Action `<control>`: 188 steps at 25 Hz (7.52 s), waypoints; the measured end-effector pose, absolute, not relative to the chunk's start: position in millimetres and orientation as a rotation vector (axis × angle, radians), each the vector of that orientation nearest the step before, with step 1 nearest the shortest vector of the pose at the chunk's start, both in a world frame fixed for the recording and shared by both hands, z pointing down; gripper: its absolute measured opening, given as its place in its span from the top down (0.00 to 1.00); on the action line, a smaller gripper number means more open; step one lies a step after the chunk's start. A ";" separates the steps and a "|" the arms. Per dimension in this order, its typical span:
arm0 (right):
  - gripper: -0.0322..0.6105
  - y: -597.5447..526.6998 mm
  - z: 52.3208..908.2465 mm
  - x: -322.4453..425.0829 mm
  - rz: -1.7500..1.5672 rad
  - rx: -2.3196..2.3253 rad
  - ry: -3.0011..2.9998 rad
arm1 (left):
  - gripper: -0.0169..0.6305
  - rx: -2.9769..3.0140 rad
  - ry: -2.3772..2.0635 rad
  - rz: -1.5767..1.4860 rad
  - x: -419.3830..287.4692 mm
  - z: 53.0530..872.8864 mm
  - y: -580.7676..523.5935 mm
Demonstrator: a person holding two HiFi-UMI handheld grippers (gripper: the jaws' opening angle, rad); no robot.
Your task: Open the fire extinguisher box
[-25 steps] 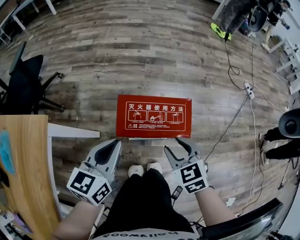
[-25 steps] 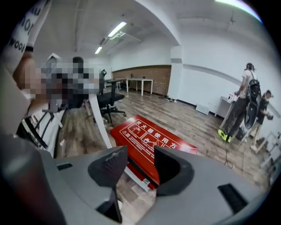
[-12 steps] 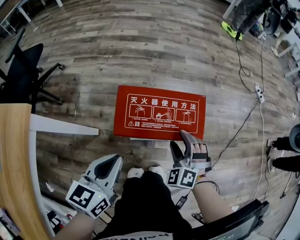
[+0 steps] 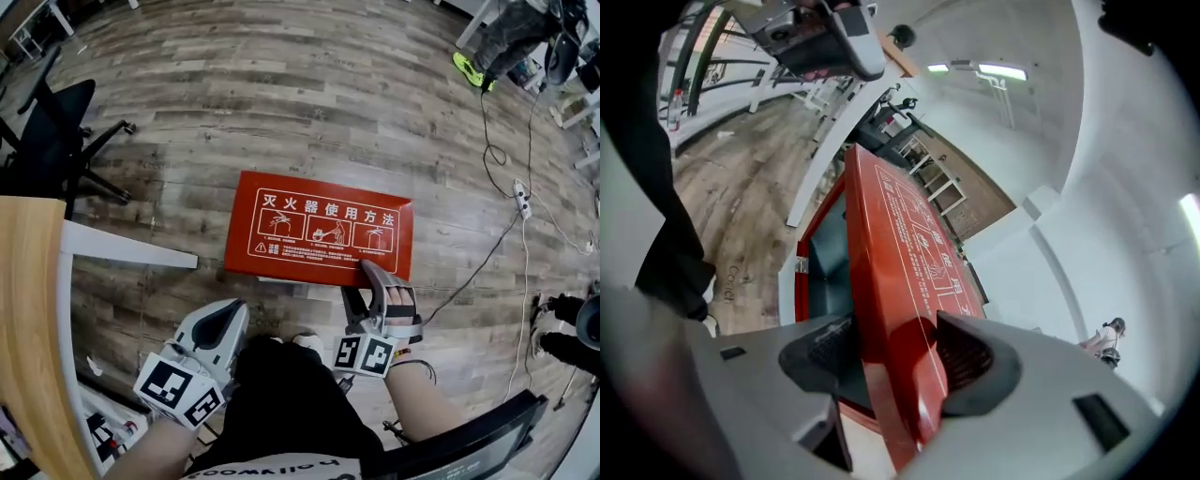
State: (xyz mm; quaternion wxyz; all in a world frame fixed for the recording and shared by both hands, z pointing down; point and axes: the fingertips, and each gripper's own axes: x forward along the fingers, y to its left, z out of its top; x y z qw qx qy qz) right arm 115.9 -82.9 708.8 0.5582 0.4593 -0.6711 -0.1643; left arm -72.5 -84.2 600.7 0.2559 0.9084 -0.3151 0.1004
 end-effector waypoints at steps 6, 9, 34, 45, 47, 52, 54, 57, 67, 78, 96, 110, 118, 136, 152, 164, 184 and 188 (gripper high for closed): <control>0.60 -79.5 665.4 115.3 -0.282 1.036 -1.665 | 0.97 2.470 -0.827 0.263 -58.6 551.7 -69.3; 0.63 -90.6 642.4 115.7 -0.266 0.984 -1.700 | 0.97 2.471 -0.848 0.256 -54.7 523.8 -79.4; 0.75 -190.5 546.2 147.9 -0.135 0.832 -1.783 | 0.97 2.375 -0.950 0.208 -29.9 438.8 -166.8; 0.76 -230.8 540.9 162.7 -0.071 0.849 -1.749 | 0.97 2.421 -0.857 0.223 -22.8 429.5 -248.0; 0.76 -238.0 541.1 165.7 -0.067 0.856 -1.736 | 0.97 2.427 -0.841 0.224 -20.1 429.4 -257.0; 0.77 -253.2 541.7 173.5 -0.063 0.862 -1.706 | 0.97 2.428 -0.809 0.220 -18.2 430.1 -275.7; 0.78 -261.6 542.7 176.8 -0.068 0.858 -1.683 | 0.97 2.422 -0.798 0.215 -20.1 431.2 -283.7; 0.80 -273.4 545.4 181.3 -0.067 0.848 -1.641 | 0.97 2.425 -0.759 0.234 -21.3 437.1 -293.1; 0.80 -289.8 550.8 190.0 -0.039 0.837 -1.649 | 0.97 2.375 -0.801 0.230 -22.0 452.5 -309.7; 0.80 -306.1 561.3 199.5 -0.029 0.747 -1.720 | 0.97 2.299 -0.991 0.212 -27.5 441.4 -300.8; 0.79 -340.6 589.8 208.3 -0.014 0.590 -1.853 | 0.97 2.261 -1.103 0.270 -38.7 438.8 -280.2; 0.77 -353.1 605.4 208.3 0.017 0.558 -1.877 | 0.97 2.226 -1.054 0.339 -30.4 456.9 -250.3; 0.76 -359.7 614.4 212.7 0.037 0.535 -1.898 | 0.97 2.214 -1.015 0.360 -24.4 469.3 -241.8; 0.74 -378.6 635.6 220.2 0.111 0.465 -1.963 | 0.97 2.162 -1.045 0.370 -41.8 494.1 -228.0; 0.68 -375.1 626.0 217.6 0.137 0.479 -2.009 | 0.97 2.212 -1.043 0.422 -33.3 490.8 -226.5; 0.66 -379.7 595.9 227.3 0.135 0.580 -2.022 | 0.97 2.236 -1.041 0.407 -30.9 479.0 -218.4; 0.77 -271.1 424.8 167.1 0.129 0.865 -2.161 | 0.97 2.505 -0.769 0.308 20.5 383.6 -230.3; 0.81 -264.7 388.2 156.6 0.131 1.004 -2.168 | 0.97 2.568 -0.705 0.281 33.9 362.7 -239.5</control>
